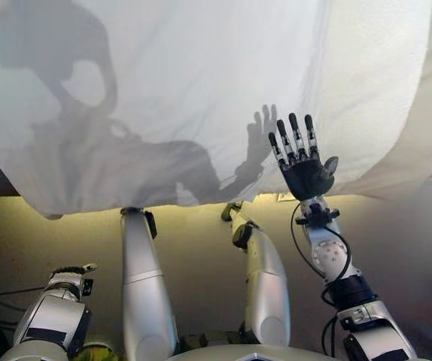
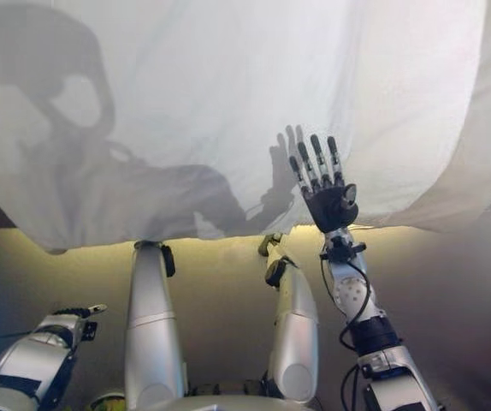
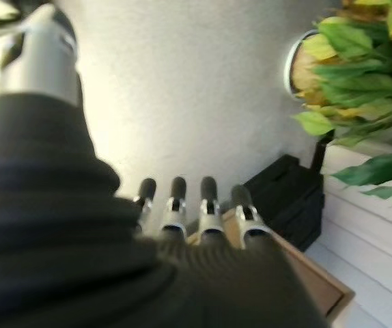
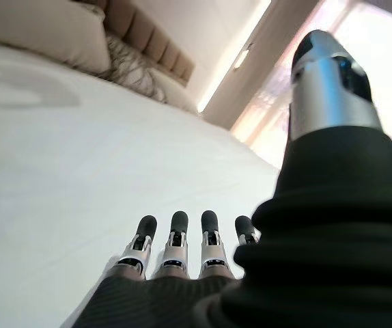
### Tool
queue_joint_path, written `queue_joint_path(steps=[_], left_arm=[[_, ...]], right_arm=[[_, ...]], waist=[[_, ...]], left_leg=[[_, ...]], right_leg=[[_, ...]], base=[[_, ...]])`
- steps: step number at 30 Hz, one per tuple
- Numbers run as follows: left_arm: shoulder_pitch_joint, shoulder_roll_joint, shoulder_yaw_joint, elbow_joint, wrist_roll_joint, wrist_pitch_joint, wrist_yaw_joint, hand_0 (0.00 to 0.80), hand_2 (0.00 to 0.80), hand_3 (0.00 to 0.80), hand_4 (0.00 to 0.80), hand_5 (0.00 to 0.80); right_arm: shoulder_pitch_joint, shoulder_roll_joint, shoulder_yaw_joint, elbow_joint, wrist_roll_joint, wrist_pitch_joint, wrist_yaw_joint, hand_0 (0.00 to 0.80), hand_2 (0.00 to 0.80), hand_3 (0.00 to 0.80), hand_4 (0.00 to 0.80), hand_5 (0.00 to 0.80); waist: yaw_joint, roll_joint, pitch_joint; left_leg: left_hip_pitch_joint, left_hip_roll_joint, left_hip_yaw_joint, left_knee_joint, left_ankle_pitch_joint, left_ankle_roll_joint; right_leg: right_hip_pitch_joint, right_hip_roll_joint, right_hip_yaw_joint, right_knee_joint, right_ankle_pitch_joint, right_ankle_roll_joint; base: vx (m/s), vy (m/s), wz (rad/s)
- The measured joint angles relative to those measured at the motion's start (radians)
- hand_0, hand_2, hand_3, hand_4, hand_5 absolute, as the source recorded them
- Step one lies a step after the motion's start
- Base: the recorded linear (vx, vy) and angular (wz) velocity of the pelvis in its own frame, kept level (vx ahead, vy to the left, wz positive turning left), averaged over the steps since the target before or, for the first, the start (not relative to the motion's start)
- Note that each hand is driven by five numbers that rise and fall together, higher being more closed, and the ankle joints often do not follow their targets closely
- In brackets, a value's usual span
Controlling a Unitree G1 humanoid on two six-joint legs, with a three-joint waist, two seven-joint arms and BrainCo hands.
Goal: Make the bed neatly
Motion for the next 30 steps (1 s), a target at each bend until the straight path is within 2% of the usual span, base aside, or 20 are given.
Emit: queue_joint_path(steps=[2, 7, 9, 10, 12, 15, 17, 19, 23, 25, 30], left_arm=[[0.006, -0.017, 0.0, 0.0, 0.002, -0.026, 0.007, 0.0, 0.0, 0.0, 0.0, 0.0], [0.019, -0.044, 0.004, 0.0, 0.005, -0.095, 0.026, 0.0, 0.0, 0.0, 0.0, 0.0], [0.022, -0.05, 0.031, -0.001, 0.004, -0.108, 0.025, 0.0, 0.0, 0.0, 0.0, 0.0], [0.031, -0.064, 0.05, -0.009, 0.003, -0.124, 0.024, 0.0, 0.0, 0.0, 0.0, 0.0], [0.054, -0.081, 0.081, -0.015, -0.004, -0.143, 0.014, 0.0, 0.0, 0.0, 0.0, 0.0], [0.099, -0.102, 0.091, -0.036, -0.01, -0.163, -0.004, 0.0, 0.0, 0.0, 0.0, 0.0], [0.16, -0.123, 0.116, -0.059, -0.023, -0.179, -0.025, 0.0, 0.0, 0.0, 0.0, 0.0], [0.204, -0.128, 0.12, -0.076, -0.042, -0.192, -0.039, 0.0, 0.0, 0.0, 0.0, 0.0], [0.276, -0.135, 0.157, -0.128, -0.056, -0.199, -0.073, 0.0, 0.0, 0.0, 0.0, 0.0], [0.317, -0.142, 0.173, -0.173, -0.063, -0.205, -0.09, 0.0, 0.0, 0.0, 0.0, 0.0], [0.436, -0.167, 0.248, -0.314, -0.092, -0.222, -0.135, 0.0, 0.0, 0.0, 0.0, 0.0]], right_arm=[[0.003, 0.004, 0.002, 0.0, -0.021, 0.001, -0.013, 0.0, 0.0, 0.0, 0.0, 0.0], [0.019, 0.02, 0.001, 0.001, -0.108, 0.001, -0.051, 0.0, 0.0, 0.0, 0.0, 0.0], [0.02, 0.021, 0.0, 0.001, -0.136, 0.004, -0.07, 0.0, 0.0, 0.0, 0.0, 0.0], [0.032, 0.018, -0.007, 0.001, -0.159, 0.016, -0.09, 0.0, 0.0, 0.0, 0.0, 0.0], [0.041, 0.015, -0.014, 0.001, -0.179, 0.032, -0.109, 0.0, 0.0, 0.0, 0.0, 0.0], [0.055, 0.003, -0.03, 0.002, -0.198, 0.057, -0.129, 0.0, 0.0, 0.0, 0.0, 0.0], [0.082, -0.018, -0.05, 0.006, -0.22, 0.081, -0.148, 0.0, 0.0, 0.0, 0.0, 0.0], [0.087, -0.022, -0.066, 0.037, -0.238, 0.093, -0.157, 0.0, 0.0, 0.0, 0.0, 0.0], [0.119, -0.032, -0.09, 0.089, -0.264, 0.105, -0.184, 0.0, 0.0, 0.0, 0.0, 0.0], [0.16, -0.047, -0.109, 0.101, -0.279, 0.117, -0.188, 0.0, 0.0, 0.0, 0.0, 0.0], [0.258, -0.057, -0.154, 0.132, -0.306, 0.138, -0.193, 0.0, 0.0, 0.0, 0.0, 0.0]], waist=[[0.002, 0.006, 0.004], [0.007, 0.025, 0.009], [0.011, 0.029, 0.01], [0.027, 0.037, 0.007], [0.027, 0.065, -0.007], [0.029, 0.107, -0.045], [0.028, 0.151, -0.106], [0.03, 0.174, -0.147], [0.034, 0.194, -0.22], [0.05, 0.203, -0.257], [0.056, 0.238, -0.357]], left_leg=[[0.065, -0.003, 0.02, -0.026, 0.006, -0.01], [0.21, -0.025, 0.059, -0.105, 0.02, -0.004], [0.244, -0.032, 0.074, -0.129, 0.023, -0.001], [0.294, -0.037, 0.097, -0.162, 0.031, 0.001], [0.341, -0.048, 0.105, -0.198, 0.038, -0.002], [0.39, -0.063, 0.116, -0.238, 0.045, -0.005], [0.444, -0.075, 0.131, -0.29, 0.057, -0.017], [0.496, -0.082, 0.141, -0.333, 0.066, -0.018], [0.604, -0.096, 0.162, -0.434, 0.099, -0.016], [0.668, -0.097, 0.173, -0.5, 0.119, -0.009], [0.787, -0.095, 0.191, -0.651, 0.181, 0.003]], right_leg=[[0.043, -0.011, 0.0, -0.003, -0.003, -0.001], [0.134, -0.04, 0.004, -0.007, -0.022, 0.0], [0.15, -0.048, 0.01, -0.01, -0.034, -0.003], [0.17, -0.057, 0.024, -0.01, -0.038, -0.002], [0.202, -0.064, 0.026, -0.017, -0.045, 0.001], [0.233, -0.078, 0.027, -0.02, -0.059, 0.009], [0.261, -0.095, 0.028, -0.019, -0.073, 0.023], [0.292, -0.102, 0.03, -0.018, -0.088, 0.032], [0.363, -0.11, 0.028, -0.026, -0.121, 0.042], [0.401, -0.108, 0.026, -0.04, -0.133, 0.044], [0.502, -0.084, 0.005, -0.098, -0.147, 0.056]], base=[[0.07, -0.015, 0.08], [0.093, 0.011, 0.08], [0.112, 0.058, -0.03], [0.114, 0.07, -0.04], [0.121, 0.088, 0.04], [0.128, 0.103, 0.09], [0.136, 0.09, 0.1], [0.15, 0.07, 0.09], [0.176, 0.052, 0.13], [0.187, 0.011, 0.04], [0.119, -0.048, 0.15]])
